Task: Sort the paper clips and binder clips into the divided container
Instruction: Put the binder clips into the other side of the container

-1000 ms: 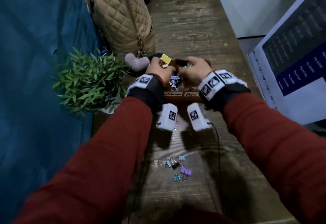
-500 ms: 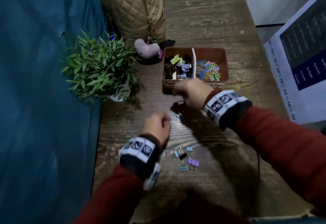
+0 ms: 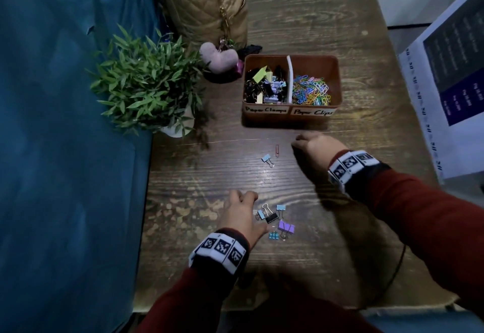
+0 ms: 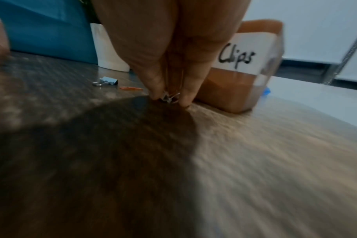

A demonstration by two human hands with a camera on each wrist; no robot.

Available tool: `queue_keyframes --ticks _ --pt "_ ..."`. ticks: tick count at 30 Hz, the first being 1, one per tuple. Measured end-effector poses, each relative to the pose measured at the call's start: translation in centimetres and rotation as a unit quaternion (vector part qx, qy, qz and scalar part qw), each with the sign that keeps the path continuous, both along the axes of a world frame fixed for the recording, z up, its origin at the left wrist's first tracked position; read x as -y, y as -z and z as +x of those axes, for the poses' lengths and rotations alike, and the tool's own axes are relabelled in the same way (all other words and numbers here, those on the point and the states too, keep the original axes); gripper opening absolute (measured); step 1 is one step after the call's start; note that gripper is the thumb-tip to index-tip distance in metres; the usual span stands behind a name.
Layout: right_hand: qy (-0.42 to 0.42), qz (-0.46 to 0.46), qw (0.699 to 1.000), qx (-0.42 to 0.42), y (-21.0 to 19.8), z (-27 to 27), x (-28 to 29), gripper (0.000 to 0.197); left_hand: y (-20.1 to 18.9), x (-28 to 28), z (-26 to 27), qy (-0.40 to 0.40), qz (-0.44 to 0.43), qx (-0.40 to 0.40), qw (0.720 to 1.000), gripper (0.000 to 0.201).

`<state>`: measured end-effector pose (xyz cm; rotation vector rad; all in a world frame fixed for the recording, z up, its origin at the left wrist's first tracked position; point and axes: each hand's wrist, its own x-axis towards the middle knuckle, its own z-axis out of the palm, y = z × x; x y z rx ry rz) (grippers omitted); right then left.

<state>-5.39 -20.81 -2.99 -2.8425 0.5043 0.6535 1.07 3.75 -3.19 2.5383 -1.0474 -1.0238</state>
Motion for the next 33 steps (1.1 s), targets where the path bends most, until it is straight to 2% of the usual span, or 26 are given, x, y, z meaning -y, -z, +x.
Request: queue_keyframes --ticks 2,4,7,8,10,13,15,16,18,23,26,29,31,33 --pt "0.054 0.027 0.997 0.057 0.5 -2.7 -0.6 0.034 0.2 0.8 0.2 -0.009 -0.016 -0.007 1.000 0.057" --pt "0.081 0.059 0.990 0.094 0.9 -4.9 -2.6 0.024 0.2 1.8 0.7 -0.016 -0.033 -0.013 0.999 0.058" --pt "0.087 0.115 0.977 0.156 1.7 -7.1 -6.5 0.024 0.1 3.6 1.9 -0.019 -0.029 -0.032 0.999 0.090" --pt "0.095 0.137 0.973 0.161 1.6 -7.3 -7.8 0.032 0.0 4.3 2.3 -0.014 -0.017 -0.040 0.999 0.101" --pt "0.110 0.176 0.971 0.116 0.8 -7.3 -9.6 0.061 -0.1 5.4 3.0 0.013 0.010 -0.035 0.999 0.112" --pt "0.087 0.177 0.980 0.036 -0.1 -6.7 -11.8 0.107 -0.1 6.5 3.6 0.059 0.023 -0.013 0.998 0.102" --pt "0.053 0.134 0.990 0.005 -0.2 -6.2 -13.1 0.117 0.0 6.6 3.8 0.073 0.008 -0.008 0.997 0.087" --pt "0.047 0.114 0.992 -0.002 0.1 -6.0 -13.5 0.114 0.0 6.5 3.8 0.075 0.001 -0.005 0.997 0.080" --pt "0.058 0.097 0.994 0.011 0.5 -5.8 -14.1 0.094 0.2 5.9 3.7 0.077 -0.014 0.004 0.997 0.068" --pt "0.128 0.147 0.977 0.083 1.1 -6.0 -13.9 0.039 0.7 3.5 1.9 0.067 -0.041 0.003 0.997 0.040" --pt "0.173 0.166 0.966 0.101 1.2 -5.4 -13.7 0.040 0.6 2.2 -0.5 0.038 -0.051 -0.014 0.998 0.037" --pt "0.209 0.177 0.956 0.107 1.2 -4.7 -13.7 0.044 0.6 1.3 -2.8 0.003 -0.059 -0.047 0.997 0.056" --pt "0.217 0.182 0.954 0.101 1.3 -4.4 -13.5 0.040 0.9 0.9 -3.3 0.014 -0.048 -0.040 0.998 0.069" --pt "0.214 0.187 0.954 0.092 1.4 -4.3 -13.3 0.038 1.1 0.9 -3.3 0.018 -0.035 -0.025 0.999 0.071"
